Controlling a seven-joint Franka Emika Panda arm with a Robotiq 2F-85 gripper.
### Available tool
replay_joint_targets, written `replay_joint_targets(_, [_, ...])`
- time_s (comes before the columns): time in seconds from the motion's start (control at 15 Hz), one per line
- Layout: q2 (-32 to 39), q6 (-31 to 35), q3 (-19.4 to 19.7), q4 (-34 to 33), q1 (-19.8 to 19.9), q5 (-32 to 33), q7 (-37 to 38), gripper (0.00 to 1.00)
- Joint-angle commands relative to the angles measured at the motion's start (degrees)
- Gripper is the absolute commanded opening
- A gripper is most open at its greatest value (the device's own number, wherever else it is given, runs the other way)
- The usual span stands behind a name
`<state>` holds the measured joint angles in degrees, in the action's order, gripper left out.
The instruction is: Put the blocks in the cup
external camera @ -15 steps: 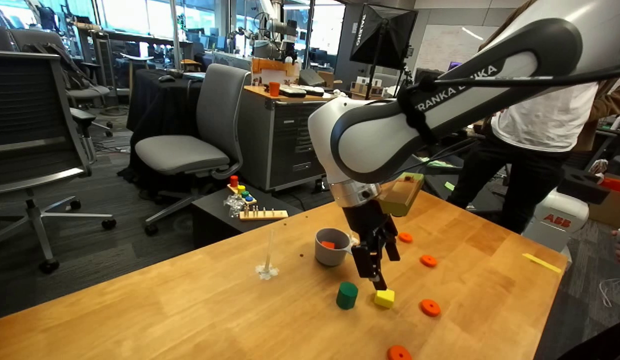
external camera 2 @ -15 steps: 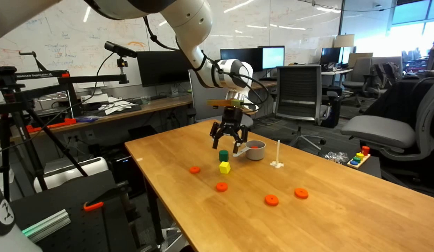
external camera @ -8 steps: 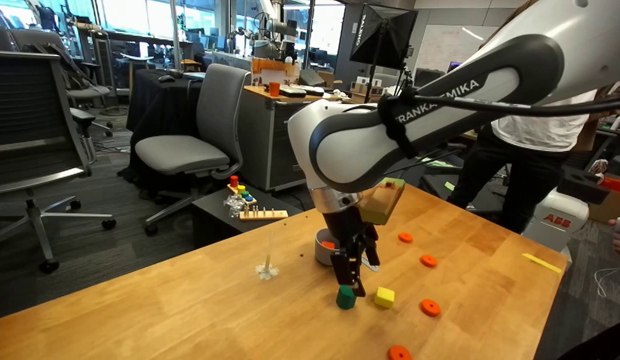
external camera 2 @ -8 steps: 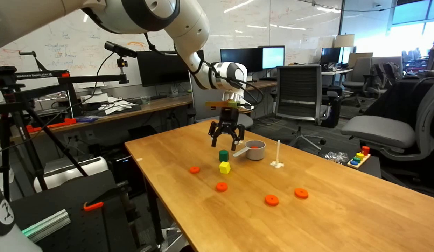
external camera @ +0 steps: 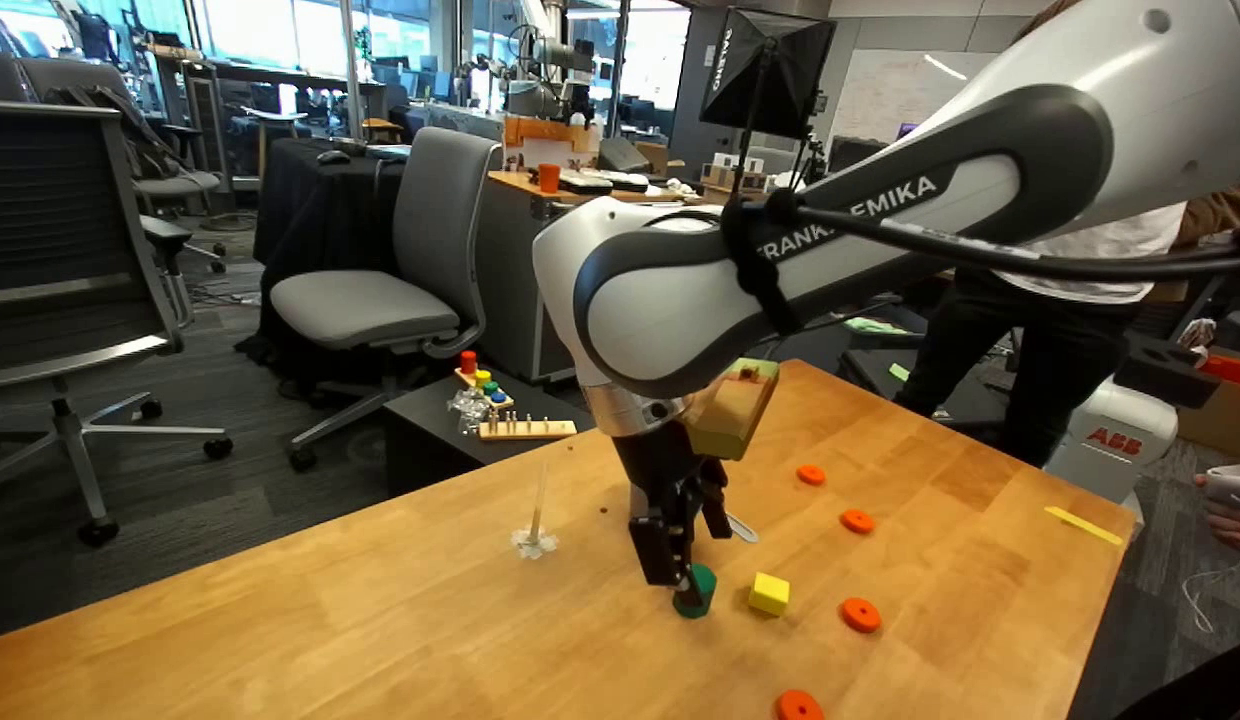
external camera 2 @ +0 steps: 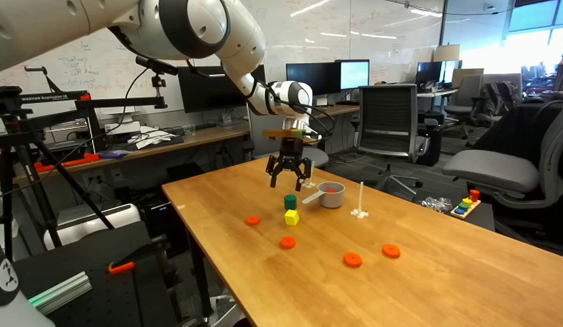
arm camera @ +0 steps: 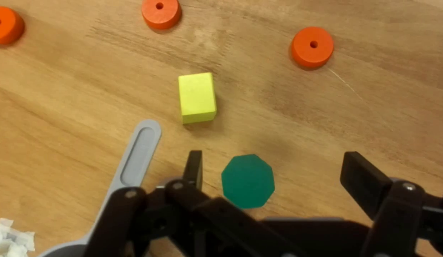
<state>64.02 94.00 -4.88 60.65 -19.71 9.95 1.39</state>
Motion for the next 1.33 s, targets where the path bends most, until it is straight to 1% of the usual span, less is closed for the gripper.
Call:
replay_joint_targets(0.0, [4.9, -4.2, 0.5, -7.1, 0.3, 0.3, -2.6, 1.00])
replay_joint_targets(0.27, [8.3, -6.1, 0.9, -11.4, 0.5, 0.5, -4.3, 1.00])
replay_joint_targets(0.33, [9.0, -6.2, 1.2, -12.4, 0.1, 0.9, -4.4, 0.96])
replay_joint_targets(0.4, [9.5, -6.5, 1.5, -13.3, -0.2, 1.3, -4.4, 0.72])
replay_joint_targets(0.53, [10.5, -6.8, 1.5, -15.0, -0.5, 1.7, -4.6, 0.70])
replay_joint_targets(0.6, [11.0, -6.8, 1.5, -15.9, -0.6, 1.7, -4.8, 0.63])
replay_joint_targets(0.67, [11.3, -6.9, 1.6, -16.6, -0.7, 1.7, -4.9, 0.53])
replay_joint_targets(0.8, [12.3, -7.0, 1.6, -18.1, -0.7, 1.6, -5.2, 0.37])
replay_joint_targets(1.0, [13.4, -7.8, 1.8, -19.8, -0.6, 1.5, -5.5, 0.18])
replay_joint_targets(1.27, [11.5, -7.9, 1.5, -19.6, -1.1, 2.0, -4.8, 0.18])
